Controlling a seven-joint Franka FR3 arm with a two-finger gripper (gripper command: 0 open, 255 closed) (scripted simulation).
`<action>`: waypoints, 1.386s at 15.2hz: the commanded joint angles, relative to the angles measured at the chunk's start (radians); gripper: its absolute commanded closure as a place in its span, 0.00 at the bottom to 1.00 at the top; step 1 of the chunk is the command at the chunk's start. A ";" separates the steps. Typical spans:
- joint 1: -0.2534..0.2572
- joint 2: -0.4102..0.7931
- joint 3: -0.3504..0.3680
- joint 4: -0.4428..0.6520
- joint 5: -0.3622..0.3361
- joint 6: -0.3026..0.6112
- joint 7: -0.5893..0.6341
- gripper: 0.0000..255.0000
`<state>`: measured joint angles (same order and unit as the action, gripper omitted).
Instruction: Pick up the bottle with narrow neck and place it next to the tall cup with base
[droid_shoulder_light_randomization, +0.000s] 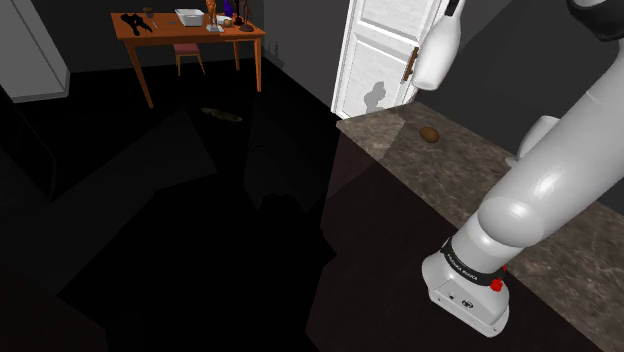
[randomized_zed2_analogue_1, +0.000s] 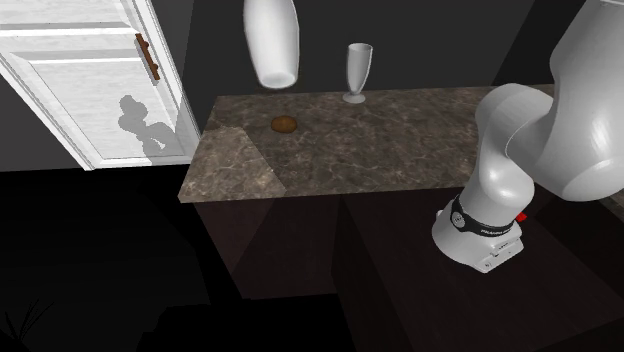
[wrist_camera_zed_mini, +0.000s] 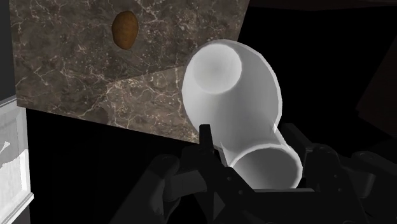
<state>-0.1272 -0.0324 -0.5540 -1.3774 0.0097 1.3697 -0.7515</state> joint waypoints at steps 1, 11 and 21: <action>-0.004 0.019 -0.006 0.051 0.011 -0.035 -0.007 1.00; -0.063 0.005 -0.063 0.107 0.004 -0.105 -0.124 1.00; -0.170 -0.029 -0.193 0.084 -0.020 -0.112 -0.368 1.00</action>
<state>-0.2849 -0.0624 -0.7317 -1.3027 -0.0105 1.2661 -1.0896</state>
